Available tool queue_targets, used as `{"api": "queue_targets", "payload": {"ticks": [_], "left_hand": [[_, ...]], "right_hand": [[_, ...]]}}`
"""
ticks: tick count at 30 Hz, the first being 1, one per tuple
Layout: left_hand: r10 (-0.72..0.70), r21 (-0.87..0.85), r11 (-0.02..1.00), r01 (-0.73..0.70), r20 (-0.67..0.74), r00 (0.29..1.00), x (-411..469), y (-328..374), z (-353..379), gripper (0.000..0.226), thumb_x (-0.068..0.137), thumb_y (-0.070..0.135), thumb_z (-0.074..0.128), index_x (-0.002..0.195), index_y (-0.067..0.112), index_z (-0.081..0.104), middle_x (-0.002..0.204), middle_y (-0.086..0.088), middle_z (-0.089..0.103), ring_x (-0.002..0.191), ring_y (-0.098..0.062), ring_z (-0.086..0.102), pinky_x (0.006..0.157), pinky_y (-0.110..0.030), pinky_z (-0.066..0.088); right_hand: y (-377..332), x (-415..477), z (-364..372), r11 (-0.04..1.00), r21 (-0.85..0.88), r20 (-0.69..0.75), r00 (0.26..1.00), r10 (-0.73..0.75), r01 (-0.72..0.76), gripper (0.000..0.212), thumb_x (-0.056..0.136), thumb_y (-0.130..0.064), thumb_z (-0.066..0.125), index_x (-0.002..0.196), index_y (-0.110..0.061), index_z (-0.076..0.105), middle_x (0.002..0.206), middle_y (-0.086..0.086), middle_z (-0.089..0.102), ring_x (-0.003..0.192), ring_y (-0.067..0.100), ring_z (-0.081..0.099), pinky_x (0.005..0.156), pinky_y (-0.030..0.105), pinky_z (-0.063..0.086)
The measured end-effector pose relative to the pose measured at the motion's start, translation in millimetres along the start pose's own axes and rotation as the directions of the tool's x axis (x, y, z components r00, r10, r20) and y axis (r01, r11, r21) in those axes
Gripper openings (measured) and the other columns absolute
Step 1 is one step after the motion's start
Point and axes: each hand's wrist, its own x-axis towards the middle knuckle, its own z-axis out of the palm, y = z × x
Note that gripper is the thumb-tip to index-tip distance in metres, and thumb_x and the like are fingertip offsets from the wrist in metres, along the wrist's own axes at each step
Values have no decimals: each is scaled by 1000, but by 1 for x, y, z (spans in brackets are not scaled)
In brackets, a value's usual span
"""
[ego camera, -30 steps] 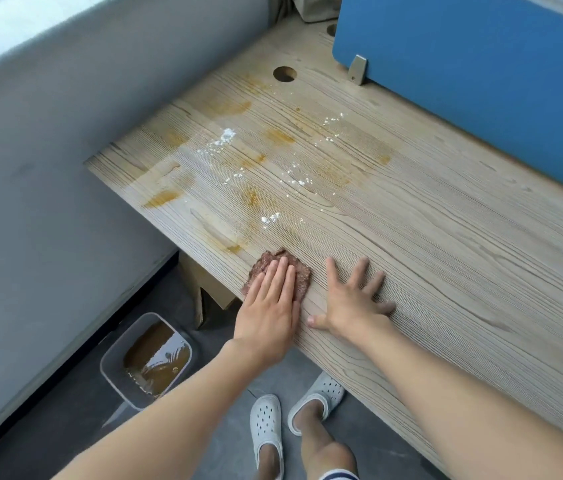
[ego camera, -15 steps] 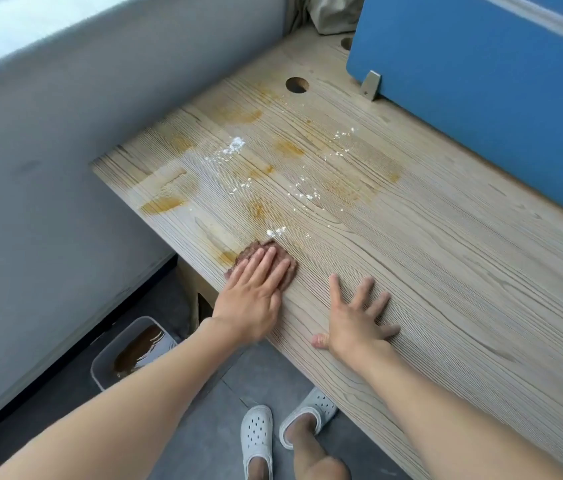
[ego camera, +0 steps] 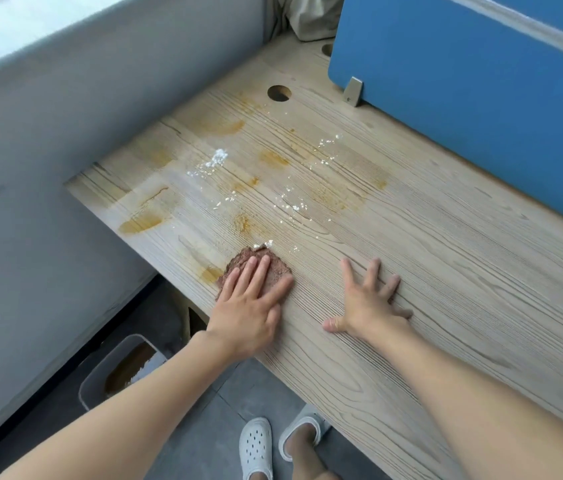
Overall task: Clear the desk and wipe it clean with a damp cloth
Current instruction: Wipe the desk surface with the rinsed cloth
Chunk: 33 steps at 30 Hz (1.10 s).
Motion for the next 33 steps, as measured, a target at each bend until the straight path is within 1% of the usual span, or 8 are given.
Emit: {"api": "queue_targets", "payload": {"ticks": [3, 6, 11, 15, 18, 23, 28, 33], "left_hand": [[88, 5, 996, -88, 28, 996, -3, -9, -3, 56, 91, 58, -7, 146, 59, -20, 157, 7, -35, 143, -20, -38, 119, -44, -20], [99, -76, 992, -101, -33, 995, 3, -16, -6, 54, 98, 58, 1, 145, 56, -24, 160, 13, -27, 145, -12, -33, 121, -40, -17], [-18, -67, 998, 10, -107, 994, 6, -11, 5, 67, 98, 52, -5, 157, 22, -14, 163, 5, -22, 147, -7, -28, 122, -35, -12], [82, -61, 994, -86, -74, 994, -1, -10, 4, 65, 97, 54, -9, 157, 31, -8, 163, 7, -18, 148, -10, -26, 122, -38, -12], [143, -45, 989, -144, -31, 989, 0, -19, 0, 64, 93, 57, -15, 155, 38, -14, 162, 12, -22, 146, -7, -29, 121, -36, -14], [67, -39, 997, -69, -30, 997, 17, -10, -5, 64, 92, 58, -11, 154, 42, -13, 161, 13, -25, 145, -7, -32, 120, -36, -18], [152, -3, 988, -152, 33, 988, 4, -12, -6, 61, 94, 57, -13, 153, 41, -18, 158, 13, -30, 143, -7, -36, 121, -38, -16], [30, -42, 999, -31, -24, 999, 37, -5, -9, 64, 92, 59, -12, 154, 42, -15, 162, 12, -24, 146, -10, -31, 120, -36, -19]], "right_hand": [[-4, -1, 1, 1000, -2, 15, 1000, 9, -8, 129, 75, -55, 80, 152, -43, -23, 157, 14, -38, 144, 53, -24, 102, 82, 23], [-4, 3, 0, 1000, -6, 21, 1000, 13, -13, 131, 74, -53, 81, 152, -42, -23, 156, 15, -39, 144, 54, -24, 102, 82, 23], [-5, 5, 0, 1000, -17, 28, 999, 26, -26, 132, 75, -52, 82, 151, -43, -25, 156, 15, -40, 143, 54, -25, 101, 83, 22], [-6, 5, 0, 1000, 0, 32, 999, 14, -14, 132, 75, -52, 82, 151, -43, -25, 156, 14, -40, 144, 54, -24, 102, 83, 22], [-6, 4, -1, 1000, -2, 36, 999, 27, -27, 132, 75, -51, 82, 151, -43, -25, 156, 15, -40, 144, 54, -25, 102, 83, 22], [-5, 5, -1, 1000, 14, 41, 999, 22, -23, 132, 75, -49, 83, 151, -44, -25, 155, 15, -41, 143, 54, -26, 100, 84, 19], [-6, 5, -1, 1000, 13, 43, 999, 19, -20, 132, 75, -50, 82, 150, -44, -26, 155, 15, -42, 143, 54, -27, 101, 84, 20], [-5, 8, 1, 999, 25, 49, 999, 24, -25, 133, 74, -51, 83, 149, -46, -27, 153, 14, -45, 141, 55, -30, 99, 86, 18]]}}
